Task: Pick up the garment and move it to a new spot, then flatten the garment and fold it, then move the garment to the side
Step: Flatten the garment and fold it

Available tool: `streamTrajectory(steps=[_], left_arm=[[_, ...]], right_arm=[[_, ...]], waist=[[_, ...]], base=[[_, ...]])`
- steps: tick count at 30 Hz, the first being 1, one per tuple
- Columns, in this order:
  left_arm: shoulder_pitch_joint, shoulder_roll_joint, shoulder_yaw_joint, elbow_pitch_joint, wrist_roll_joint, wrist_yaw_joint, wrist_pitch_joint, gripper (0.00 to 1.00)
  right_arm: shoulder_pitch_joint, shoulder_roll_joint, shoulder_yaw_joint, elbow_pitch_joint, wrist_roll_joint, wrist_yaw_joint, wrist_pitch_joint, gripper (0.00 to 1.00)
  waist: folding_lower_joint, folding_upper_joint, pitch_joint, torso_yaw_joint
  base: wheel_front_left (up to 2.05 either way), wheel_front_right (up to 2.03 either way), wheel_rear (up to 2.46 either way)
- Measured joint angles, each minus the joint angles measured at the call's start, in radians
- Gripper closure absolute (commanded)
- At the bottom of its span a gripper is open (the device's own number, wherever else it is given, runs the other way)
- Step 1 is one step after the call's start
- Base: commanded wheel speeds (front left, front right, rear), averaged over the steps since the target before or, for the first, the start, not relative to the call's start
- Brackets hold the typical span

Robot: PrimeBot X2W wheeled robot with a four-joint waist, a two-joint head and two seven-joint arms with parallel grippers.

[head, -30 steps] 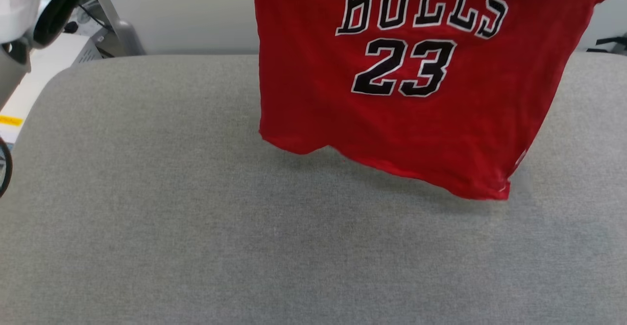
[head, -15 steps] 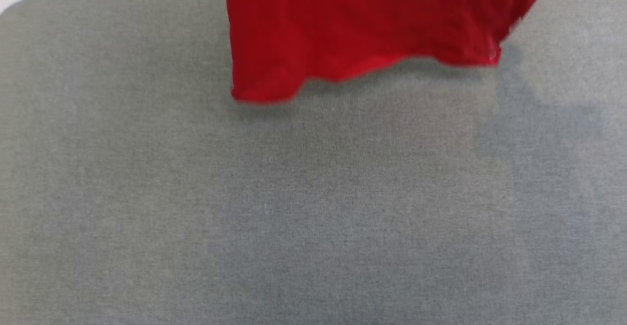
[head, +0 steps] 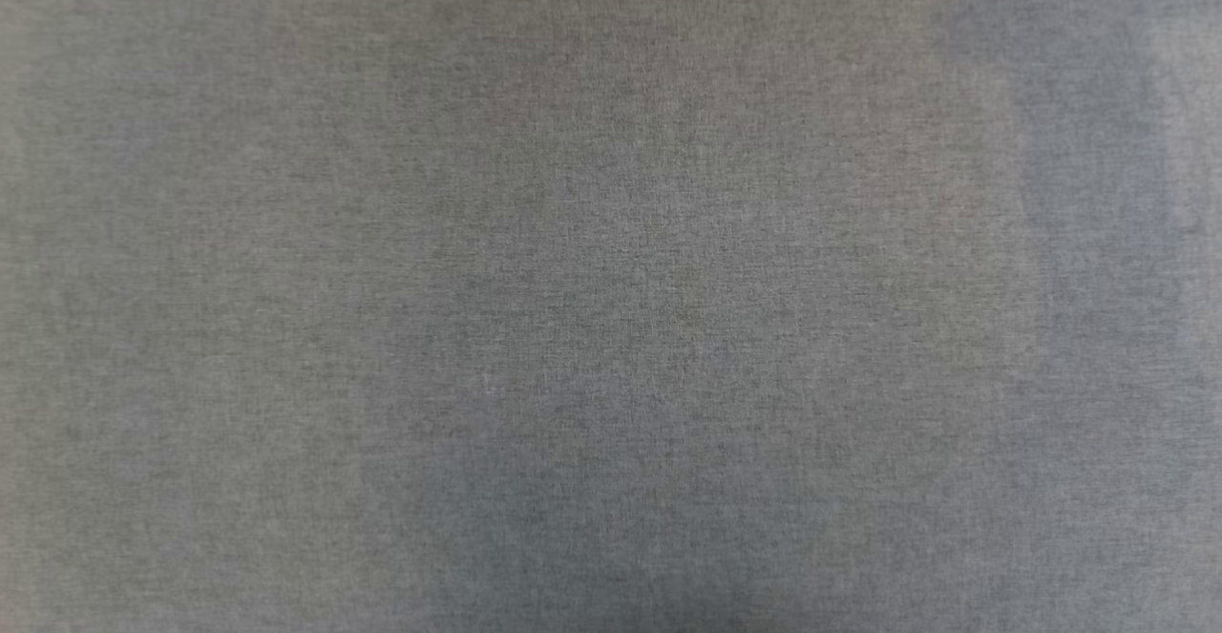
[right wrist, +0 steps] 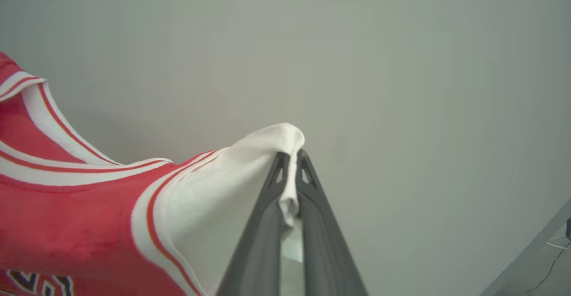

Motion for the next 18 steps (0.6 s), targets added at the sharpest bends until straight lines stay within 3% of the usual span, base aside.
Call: streamTrajectory(steps=[8,13,18], left_arm=[[0.094,0.002,0.034,0.037,0.001,-0.035,-0.016,1.0],[0.27,0.035,0.088,-0.045,0.013,-0.04,-0.017,1.0],[0.52,0.057,0.145,-0.146,0.019,-0.018,-0.017,1.0]], right_arm=[[0.032,0.045,0.11,0.069,0.02,0.0,-0.075,1.0],[0.159,0.057,0.186,0.089,0.08,0.0,-0.112,1.0],[0.308,0.056,0.265,0.086,0.158,0.0,-0.148,1.0]], waist=[[0.0,0.0,0.032,-0.019],[-0.0001,0.0,-0.005,-0.022],[-0.0002,0.0,-0.059,-0.019]], base=[[0.0,0.0,0.0],[0.0,0.0,0.0],[0.0,0.0,0.0]])
